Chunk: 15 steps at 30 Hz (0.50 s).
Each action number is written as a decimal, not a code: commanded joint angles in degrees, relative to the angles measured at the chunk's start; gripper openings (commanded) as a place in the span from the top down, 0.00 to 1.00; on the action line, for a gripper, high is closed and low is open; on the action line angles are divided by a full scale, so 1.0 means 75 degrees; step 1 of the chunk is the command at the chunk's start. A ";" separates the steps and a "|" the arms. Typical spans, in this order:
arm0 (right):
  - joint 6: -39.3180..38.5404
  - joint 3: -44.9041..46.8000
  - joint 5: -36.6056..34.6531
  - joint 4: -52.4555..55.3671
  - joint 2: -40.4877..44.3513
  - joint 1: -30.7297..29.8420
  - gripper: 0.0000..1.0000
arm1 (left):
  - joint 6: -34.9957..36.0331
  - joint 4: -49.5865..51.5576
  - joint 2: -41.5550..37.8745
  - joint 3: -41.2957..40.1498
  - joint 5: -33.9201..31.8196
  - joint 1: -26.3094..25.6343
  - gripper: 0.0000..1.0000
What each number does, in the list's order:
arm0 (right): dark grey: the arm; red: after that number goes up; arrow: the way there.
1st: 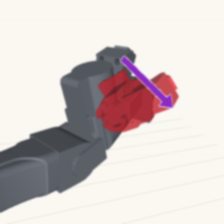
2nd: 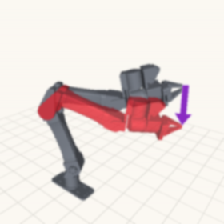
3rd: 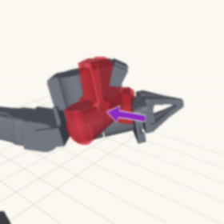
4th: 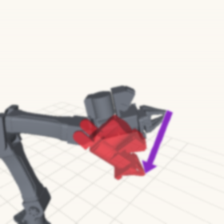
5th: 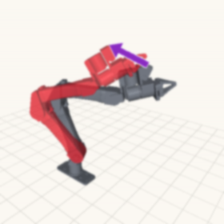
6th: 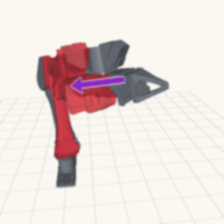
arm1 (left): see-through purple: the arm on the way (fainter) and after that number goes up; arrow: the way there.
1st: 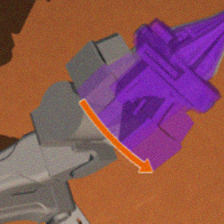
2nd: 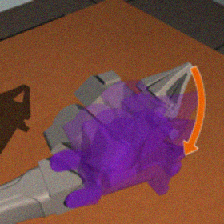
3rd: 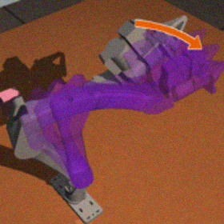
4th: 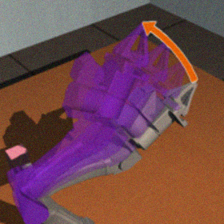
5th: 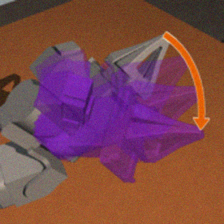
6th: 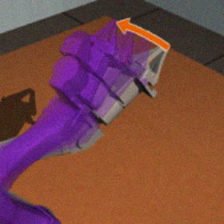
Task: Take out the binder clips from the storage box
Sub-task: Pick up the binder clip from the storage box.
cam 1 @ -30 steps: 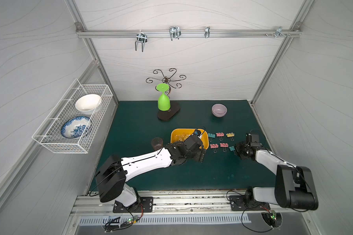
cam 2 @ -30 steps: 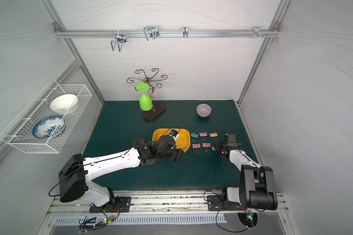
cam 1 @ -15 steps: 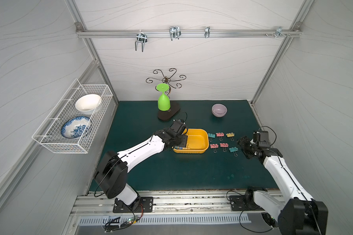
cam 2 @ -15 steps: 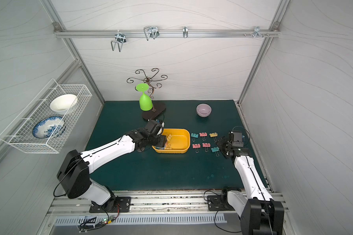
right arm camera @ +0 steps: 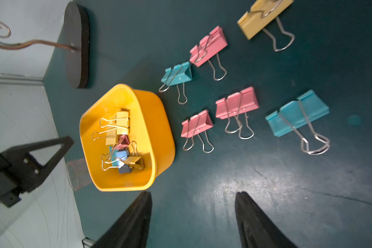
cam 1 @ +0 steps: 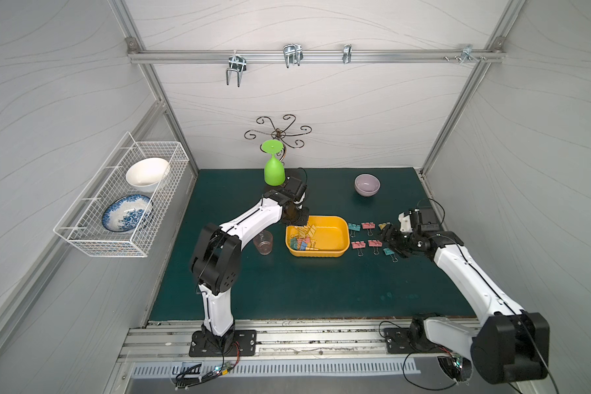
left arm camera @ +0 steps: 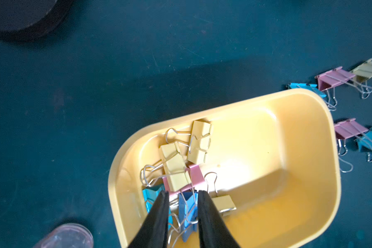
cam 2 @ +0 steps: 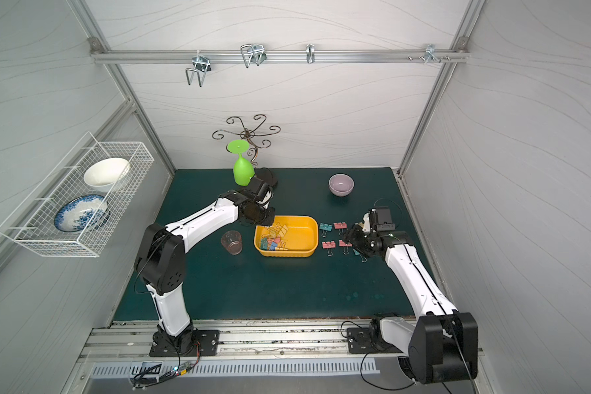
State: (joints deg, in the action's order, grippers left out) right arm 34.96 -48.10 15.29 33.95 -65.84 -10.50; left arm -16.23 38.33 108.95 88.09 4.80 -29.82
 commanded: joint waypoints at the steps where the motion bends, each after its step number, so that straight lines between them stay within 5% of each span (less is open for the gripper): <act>1: -0.0306 -0.0307 -0.0059 0.0324 -0.0027 -0.0486 0.35 | 0.0289 0.0412 0.0387 0.0660 0.0423 0.0027 0.73; 15: -0.0232 -0.0238 -0.0134 -0.0294 -0.0363 -0.1951 0.33 | 0.0008 0.0504 0.1579 0.1470 0.0895 0.0043 0.73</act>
State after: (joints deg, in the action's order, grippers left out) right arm 33.01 -49.74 15.11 32.47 -67.29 -24.45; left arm -15.44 42.54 119.31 95.98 9.30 -29.67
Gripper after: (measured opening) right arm 0.668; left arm 0.269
